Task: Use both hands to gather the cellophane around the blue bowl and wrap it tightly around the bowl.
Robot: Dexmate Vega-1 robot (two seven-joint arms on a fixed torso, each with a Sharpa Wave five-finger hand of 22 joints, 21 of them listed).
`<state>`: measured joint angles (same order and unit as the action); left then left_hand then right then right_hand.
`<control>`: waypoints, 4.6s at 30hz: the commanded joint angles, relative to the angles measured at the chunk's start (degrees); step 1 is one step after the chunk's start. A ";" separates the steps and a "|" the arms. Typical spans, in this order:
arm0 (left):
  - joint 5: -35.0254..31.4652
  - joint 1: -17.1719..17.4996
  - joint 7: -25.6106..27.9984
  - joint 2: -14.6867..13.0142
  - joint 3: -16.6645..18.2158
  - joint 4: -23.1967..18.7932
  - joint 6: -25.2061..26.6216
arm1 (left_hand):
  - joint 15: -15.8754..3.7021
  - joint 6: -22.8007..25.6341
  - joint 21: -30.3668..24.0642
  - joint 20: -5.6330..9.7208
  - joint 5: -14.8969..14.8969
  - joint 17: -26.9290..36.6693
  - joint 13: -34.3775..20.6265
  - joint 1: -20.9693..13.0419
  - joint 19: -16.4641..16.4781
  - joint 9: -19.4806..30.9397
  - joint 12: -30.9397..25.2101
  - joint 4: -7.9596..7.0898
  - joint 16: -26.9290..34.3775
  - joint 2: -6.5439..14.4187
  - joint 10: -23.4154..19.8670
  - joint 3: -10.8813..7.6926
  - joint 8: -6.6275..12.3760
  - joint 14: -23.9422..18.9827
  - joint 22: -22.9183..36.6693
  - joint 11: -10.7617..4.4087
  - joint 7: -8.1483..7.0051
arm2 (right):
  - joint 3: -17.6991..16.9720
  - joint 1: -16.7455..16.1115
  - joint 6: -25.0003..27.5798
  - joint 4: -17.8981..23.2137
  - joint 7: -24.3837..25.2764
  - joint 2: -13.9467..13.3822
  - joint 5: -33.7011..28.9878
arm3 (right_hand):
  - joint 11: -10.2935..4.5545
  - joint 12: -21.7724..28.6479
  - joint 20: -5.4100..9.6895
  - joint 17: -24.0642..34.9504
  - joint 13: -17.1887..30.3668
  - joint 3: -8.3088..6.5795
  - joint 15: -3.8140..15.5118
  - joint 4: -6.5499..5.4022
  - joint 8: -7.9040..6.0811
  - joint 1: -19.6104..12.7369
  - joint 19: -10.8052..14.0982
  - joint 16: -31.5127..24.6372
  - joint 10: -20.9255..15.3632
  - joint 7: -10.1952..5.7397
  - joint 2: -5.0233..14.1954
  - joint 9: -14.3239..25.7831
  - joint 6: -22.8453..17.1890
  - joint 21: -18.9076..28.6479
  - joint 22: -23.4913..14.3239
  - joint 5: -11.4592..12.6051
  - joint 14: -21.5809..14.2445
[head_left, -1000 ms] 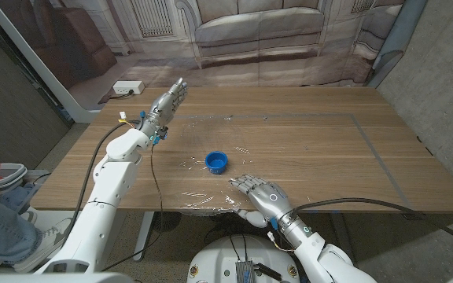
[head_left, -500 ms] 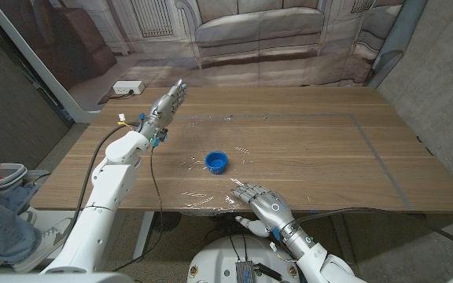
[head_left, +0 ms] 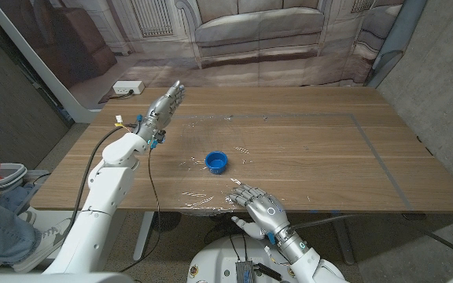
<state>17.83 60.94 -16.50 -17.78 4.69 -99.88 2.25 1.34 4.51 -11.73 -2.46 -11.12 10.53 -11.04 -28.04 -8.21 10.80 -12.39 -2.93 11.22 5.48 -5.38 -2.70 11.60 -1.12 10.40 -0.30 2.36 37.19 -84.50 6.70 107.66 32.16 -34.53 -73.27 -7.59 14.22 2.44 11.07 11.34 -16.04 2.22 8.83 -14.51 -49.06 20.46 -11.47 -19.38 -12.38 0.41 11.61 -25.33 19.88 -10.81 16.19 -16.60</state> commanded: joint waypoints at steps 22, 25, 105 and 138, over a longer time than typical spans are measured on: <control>0.33 0.67 -0.53 -0.46 0.75 -1.80 1.14 | -0.05 0.70 -0.01 -0.29 0.14 0.13 -0.21 0.17 -0.27 0.13 0.32 -0.02 -0.16 0.34 -0.34 0.12 0.13 -0.24 0.19 0.25 0.00 | 4.03 5.82 -1.93 -11.89 13.11 3.66 5.73 | -3.69 2.90 4.19 0.25 -0.09 0.48 6.54 -1.13 -6.10 -1.81 4.62 -0.83 -8.65 -0.36 2.16 0.29 -22.44 1.12 -0.82 -0.34 -7.16; 0.54 0.74 -0.63 -0.32 0.83 -1.54 1.06 | 0.02 0.70 -0.01 -0.30 0.15 0.14 -0.21 0.18 -0.29 0.13 0.34 -0.04 -0.16 0.35 -0.29 0.14 0.12 -0.24 0.19 0.15 0.01 | 4.11 6.12 -2.10 -11.50 13.57 3.51 5.93 | -3.90 3.33 4.44 0.40 -0.14 0.80 7.29 -1.46 -7.39 -1.81 5.21 -1.03 -10.40 -0.39 2.86 0.27 -27.40 1.43 -0.99 -0.81 -8.64; -6.79 5.19 2.77 -2.34 -1.04 0.56 -9.74 | -0.28 1.57 0.46 -1.04 0.02 0.00 -0.20 -2.90 -2.10 0.13 0.46 2.14 -0.37 -1.40 0.03 0.43 0.31 0.68 0.13 -0.20 -0.35 | 2.59 17.72 7.83 5.96 -28.12 12.92 3.51 | -3.99 3.71 -0.73 0.94 -0.19 1.27 6.53 -2.47 -7.33 -0.67 3.64 -1.46 -15.15 -0.49 6.17 0.00 -32.86 1.60 -1.46 -4.93 -13.87; -6.06 4.23 2.13 -2.46 -0.65 2.09 -9.49 | -0.30 1.90 0.42 -1.32 0.00 0.06 -0.22 -3.36 -2.58 0.15 0.42 2.33 -0.31 -1.36 -0.04 0.54 0.30 0.71 0.19 -0.21 -0.31 | 4.80 28.33 14.74 -2.80 -38.49 17.89 9.02 | -3.33 3.19 -1.88 0.95 -0.17 1.01 5.99 -2.27 -7.01 -0.70 2.09 -1.07 -14.64 -0.46 6.41 0.13 -32.45 0.98 -1.35 -5.44 -13.67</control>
<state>11.58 65.32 -14.24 -20.21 3.86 -97.96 -7.40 1.13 5.74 -11.45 -3.49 -11.12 10.40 -11.04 -31.08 -9.66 10.79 -12.01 -0.95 10.79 3.97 -5.18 -2.15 11.60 -0.49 10.40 -0.51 2.15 41.01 -59.24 19.68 107.79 -4.65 -17.86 -66.01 -11.37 17.48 0.82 12.00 11.08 -14.71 2.65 6.41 -21.60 -49.74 22.87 -12.79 -33.99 -12.91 6.37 11.61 -57.71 21.08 -11.97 10.86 -30.00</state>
